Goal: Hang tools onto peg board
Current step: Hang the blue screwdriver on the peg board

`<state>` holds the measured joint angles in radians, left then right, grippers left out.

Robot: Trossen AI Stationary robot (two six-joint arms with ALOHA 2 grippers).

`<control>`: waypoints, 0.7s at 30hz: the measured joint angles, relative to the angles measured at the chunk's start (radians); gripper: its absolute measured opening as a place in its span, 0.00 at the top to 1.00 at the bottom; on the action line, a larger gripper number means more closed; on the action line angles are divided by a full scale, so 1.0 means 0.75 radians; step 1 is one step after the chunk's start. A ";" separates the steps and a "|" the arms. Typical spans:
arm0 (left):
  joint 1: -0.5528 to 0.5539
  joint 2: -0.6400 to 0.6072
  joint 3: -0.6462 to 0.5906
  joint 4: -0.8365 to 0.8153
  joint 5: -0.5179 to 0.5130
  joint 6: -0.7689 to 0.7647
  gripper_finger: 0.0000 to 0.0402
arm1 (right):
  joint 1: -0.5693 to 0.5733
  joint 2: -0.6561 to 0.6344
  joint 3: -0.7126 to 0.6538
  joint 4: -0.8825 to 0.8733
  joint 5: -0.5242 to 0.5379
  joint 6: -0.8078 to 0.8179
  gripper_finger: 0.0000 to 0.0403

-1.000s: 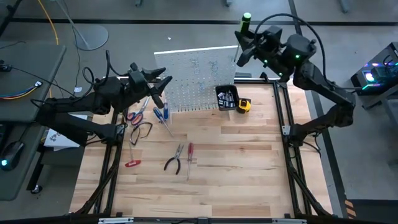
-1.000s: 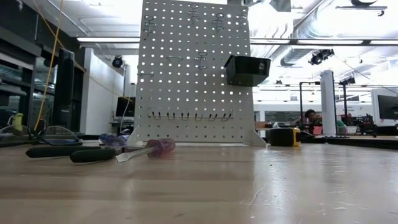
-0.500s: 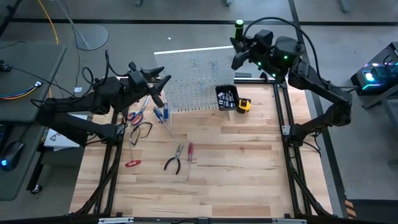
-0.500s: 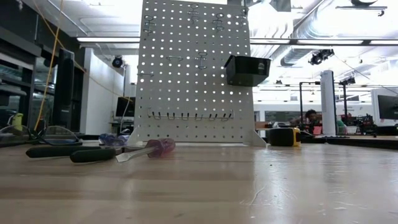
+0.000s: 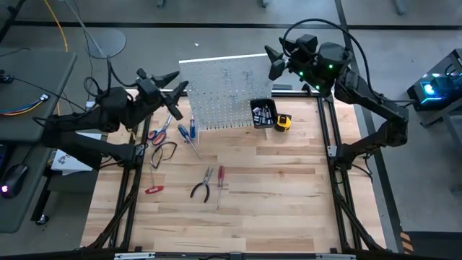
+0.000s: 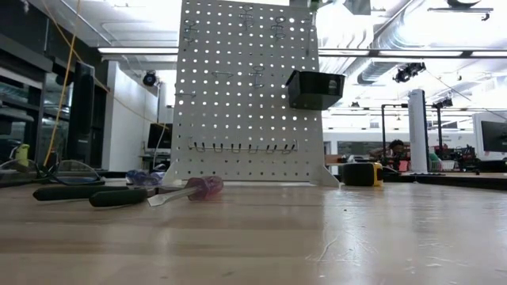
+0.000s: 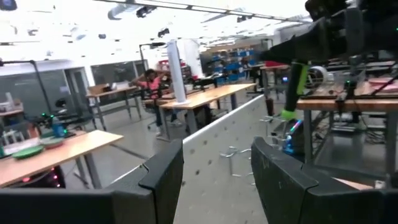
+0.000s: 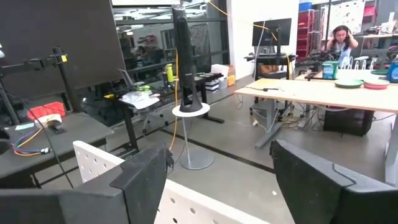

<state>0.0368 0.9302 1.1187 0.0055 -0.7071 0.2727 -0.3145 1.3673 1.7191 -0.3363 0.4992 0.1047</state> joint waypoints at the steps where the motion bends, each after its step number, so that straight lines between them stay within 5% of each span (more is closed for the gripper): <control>1: 0.000 -0.013 0.000 -0.018 -0.003 -0.006 0.57 | 0.000 -0.003 0.000 -0.001 0.000 -0.001 0.32; 8: -0.023 -0.118 0.000 -0.369 0.007 -0.344 0.57 | 0.000 -0.076 0.000 0.010 0.021 -0.054 0.32; 12: -0.045 -0.141 0.000 -0.657 0.176 -0.648 0.57 | 0.000 -0.133 0.000 0.012 0.021 -0.061 0.32; 18: -0.082 -0.053 -0.076 -1.065 0.434 -1.174 0.57 | 0.000 -0.183 0.000 0.006 0.021 -0.080 0.32; 21: -0.089 0.026 -0.202 -1.218 0.448 -1.645 0.57 | 0.000 -0.193 0.000 0.005 0.021 -0.080 0.32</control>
<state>-0.0296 0.9495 0.9669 -0.9081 -0.3714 -0.9608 -0.3145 1.2228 1.7191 -0.3325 0.5148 0.0444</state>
